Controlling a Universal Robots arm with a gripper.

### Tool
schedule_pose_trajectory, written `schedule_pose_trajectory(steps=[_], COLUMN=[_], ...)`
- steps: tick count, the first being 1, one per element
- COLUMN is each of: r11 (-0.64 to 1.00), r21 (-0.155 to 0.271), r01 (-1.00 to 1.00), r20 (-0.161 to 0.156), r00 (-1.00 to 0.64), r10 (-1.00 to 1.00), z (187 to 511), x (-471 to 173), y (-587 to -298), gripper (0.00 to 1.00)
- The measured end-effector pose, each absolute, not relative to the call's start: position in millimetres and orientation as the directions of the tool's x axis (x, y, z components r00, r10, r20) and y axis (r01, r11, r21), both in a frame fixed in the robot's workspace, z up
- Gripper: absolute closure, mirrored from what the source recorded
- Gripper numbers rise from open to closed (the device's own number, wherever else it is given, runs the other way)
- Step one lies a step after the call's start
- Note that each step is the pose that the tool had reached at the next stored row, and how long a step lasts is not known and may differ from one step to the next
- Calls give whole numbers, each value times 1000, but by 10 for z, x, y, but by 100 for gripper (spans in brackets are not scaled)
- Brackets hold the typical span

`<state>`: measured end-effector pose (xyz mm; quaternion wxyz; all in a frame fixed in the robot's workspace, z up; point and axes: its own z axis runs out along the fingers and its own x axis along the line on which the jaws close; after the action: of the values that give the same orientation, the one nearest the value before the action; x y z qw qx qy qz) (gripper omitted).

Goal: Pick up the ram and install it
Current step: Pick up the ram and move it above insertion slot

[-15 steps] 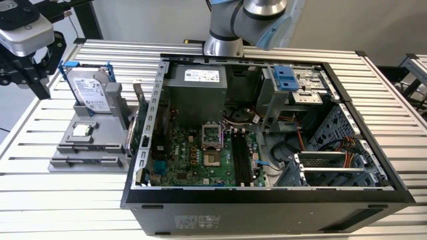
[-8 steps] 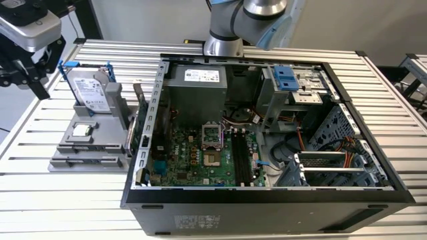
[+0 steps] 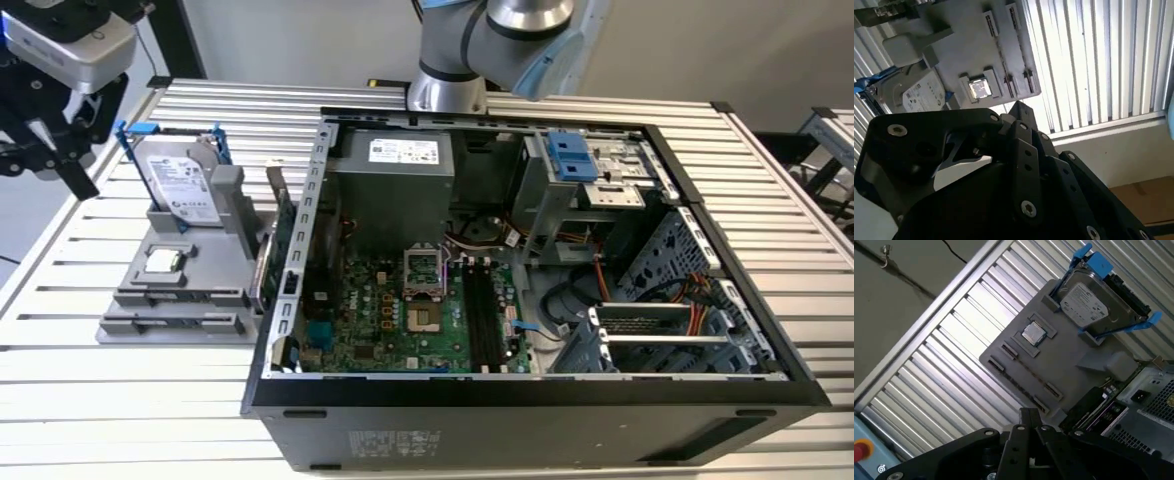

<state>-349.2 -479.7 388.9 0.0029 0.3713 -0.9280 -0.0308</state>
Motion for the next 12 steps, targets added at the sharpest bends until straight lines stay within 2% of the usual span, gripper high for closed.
schedule_pose_trajectory(steps=[12], r11=[555], r21=[59], r01=[-830], r20=[-18], r00=[-557], r10=[-830], z=[3889], x=[-3492], y=[-4798], gripper=[100])
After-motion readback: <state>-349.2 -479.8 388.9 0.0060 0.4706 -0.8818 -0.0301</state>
